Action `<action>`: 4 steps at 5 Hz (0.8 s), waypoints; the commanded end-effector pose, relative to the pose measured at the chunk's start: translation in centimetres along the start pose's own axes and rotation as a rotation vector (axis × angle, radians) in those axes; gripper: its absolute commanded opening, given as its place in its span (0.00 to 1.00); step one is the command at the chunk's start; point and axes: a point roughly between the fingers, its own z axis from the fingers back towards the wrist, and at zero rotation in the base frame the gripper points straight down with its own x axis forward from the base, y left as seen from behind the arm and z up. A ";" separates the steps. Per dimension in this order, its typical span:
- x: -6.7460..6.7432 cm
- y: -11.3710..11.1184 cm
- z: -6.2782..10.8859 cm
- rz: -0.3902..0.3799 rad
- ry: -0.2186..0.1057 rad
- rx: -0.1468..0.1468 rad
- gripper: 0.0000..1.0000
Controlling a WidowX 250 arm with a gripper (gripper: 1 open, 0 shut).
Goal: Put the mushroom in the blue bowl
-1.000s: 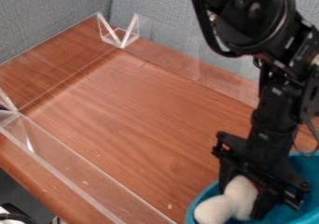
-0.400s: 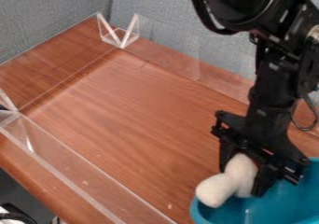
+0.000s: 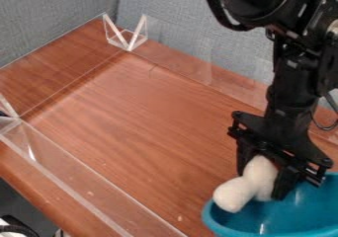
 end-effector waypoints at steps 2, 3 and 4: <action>1.5 0.4 0.5 0.020 -0.049 -0.007 0.00; 1.6 0.3 -0.1 0.021 -0.046 -0.010 0.00; 1.4 0.1 -0.5 0.021 -0.039 -0.013 1.00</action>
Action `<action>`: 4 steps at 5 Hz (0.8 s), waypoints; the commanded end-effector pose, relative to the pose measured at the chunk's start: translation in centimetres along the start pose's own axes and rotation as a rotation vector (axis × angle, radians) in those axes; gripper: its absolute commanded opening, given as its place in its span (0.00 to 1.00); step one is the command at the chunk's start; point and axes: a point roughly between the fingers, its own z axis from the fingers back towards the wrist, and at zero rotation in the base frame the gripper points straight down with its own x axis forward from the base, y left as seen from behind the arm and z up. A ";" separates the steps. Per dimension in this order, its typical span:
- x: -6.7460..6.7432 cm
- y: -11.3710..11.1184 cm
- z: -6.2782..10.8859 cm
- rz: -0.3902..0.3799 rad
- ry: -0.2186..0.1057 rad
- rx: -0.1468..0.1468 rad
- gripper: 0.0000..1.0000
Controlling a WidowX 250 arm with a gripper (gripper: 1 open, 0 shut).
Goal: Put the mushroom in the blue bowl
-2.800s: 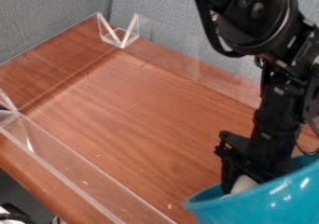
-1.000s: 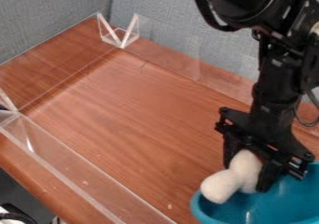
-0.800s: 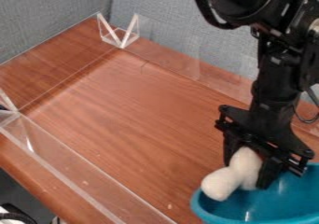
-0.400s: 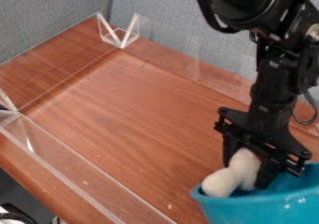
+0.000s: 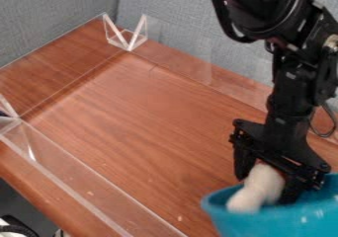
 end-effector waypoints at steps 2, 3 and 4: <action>0.5 0.3 1.2 0.014 -0.033 -0.003 1.00; 0.4 0.4 1.1 0.017 -0.026 0.001 0.00; 0.2 0.5 1.5 0.019 -0.022 0.011 0.00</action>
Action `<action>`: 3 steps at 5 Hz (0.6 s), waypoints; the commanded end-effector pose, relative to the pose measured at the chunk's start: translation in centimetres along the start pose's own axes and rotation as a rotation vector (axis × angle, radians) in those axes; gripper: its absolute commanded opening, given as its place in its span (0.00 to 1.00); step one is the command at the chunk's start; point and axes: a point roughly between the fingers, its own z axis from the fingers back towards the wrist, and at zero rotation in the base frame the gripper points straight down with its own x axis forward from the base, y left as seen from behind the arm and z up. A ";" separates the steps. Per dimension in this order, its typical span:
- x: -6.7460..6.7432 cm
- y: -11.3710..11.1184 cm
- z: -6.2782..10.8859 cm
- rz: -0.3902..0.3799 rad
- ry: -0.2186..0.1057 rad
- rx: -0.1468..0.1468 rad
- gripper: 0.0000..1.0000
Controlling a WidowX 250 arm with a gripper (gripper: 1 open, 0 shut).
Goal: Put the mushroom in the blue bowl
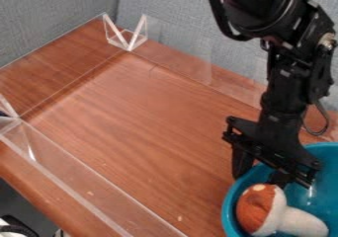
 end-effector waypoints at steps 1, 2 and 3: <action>0.5 0.0 2.1 0.014 -0.056 0.002 0.00; 0.4 0.2 2.8 0.016 -0.057 0.015 0.00; 0.3 0.5 3.4 0.022 -0.053 0.031 0.00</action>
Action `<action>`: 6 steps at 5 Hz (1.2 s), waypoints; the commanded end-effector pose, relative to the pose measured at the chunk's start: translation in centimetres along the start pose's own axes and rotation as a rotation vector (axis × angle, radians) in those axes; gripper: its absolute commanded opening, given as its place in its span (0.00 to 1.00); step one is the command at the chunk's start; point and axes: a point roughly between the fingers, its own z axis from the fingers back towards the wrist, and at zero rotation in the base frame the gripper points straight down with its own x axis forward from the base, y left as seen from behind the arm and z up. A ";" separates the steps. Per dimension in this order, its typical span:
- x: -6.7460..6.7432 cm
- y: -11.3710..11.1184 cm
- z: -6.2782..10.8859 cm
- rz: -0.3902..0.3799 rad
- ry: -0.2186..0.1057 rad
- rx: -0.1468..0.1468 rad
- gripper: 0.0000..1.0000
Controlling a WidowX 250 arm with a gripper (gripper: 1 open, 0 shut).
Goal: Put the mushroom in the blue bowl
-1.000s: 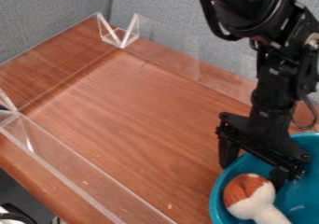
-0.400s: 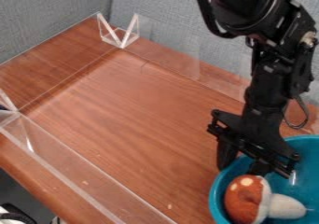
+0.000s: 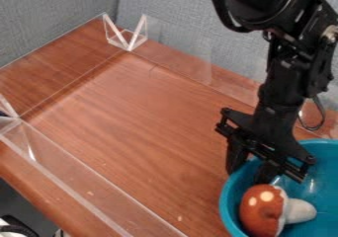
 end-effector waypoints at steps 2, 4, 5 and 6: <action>0.7 0.6 2.8 0.039 -0.107 -0.024 1.00; -1.1 1.7 6.5 0.061 -0.192 -0.042 1.00; -1.6 2.0 6.2 0.065 -0.212 -0.057 1.00; -1.6 2.2 5.5 0.070 -0.214 -0.064 1.00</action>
